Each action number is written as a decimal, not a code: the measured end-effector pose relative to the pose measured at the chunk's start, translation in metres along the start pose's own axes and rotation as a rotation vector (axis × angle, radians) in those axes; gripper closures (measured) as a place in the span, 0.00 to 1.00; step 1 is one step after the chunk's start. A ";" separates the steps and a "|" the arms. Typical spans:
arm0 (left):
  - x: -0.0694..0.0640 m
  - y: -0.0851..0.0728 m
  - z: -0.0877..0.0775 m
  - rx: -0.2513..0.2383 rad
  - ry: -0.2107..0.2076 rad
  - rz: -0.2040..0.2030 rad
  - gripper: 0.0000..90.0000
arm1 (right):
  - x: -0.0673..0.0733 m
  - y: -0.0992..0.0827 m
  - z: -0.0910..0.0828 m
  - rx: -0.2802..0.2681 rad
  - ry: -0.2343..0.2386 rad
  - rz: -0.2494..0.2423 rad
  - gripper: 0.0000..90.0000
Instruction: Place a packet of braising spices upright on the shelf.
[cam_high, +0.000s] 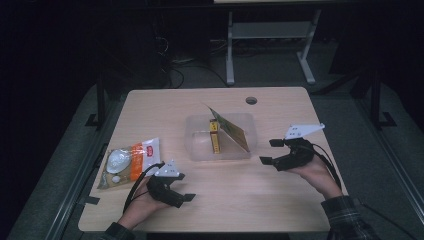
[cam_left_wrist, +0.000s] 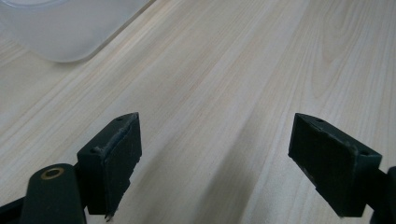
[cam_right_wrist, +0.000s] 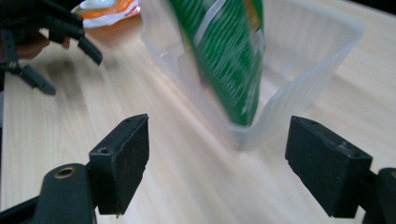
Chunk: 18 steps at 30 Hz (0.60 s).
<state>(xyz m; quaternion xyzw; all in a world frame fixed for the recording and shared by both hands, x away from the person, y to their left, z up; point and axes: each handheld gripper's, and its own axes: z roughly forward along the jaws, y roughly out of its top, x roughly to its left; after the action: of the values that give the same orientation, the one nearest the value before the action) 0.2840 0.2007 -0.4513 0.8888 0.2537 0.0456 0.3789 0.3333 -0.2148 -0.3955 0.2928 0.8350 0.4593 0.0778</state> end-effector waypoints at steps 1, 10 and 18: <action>0.000 0.000 -0.001 0.004 0.002 -0.003 0.18 | 0.003 -0.004 0.000 0.004 0.001 0.005 0.24; 0.002 -0.002 -0.014 0.006 0.048 -0.001 0.19 | 0.031 -0.044 0.013 0.080 0.011 -0.001 0.22; 0.014 -0.005 -0.033 0.012 0.115 -0.002 0.19 | 0.047 -0.060 0.021 0.142 0.037 -0.025 0.22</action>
<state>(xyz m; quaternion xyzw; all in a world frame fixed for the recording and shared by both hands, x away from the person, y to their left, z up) 0.2851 0.2315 -0.4330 0.8868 0.2760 0.0945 0.3585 0.2783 -0.1981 -0.4495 0.2787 0.8702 0.4035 0.0469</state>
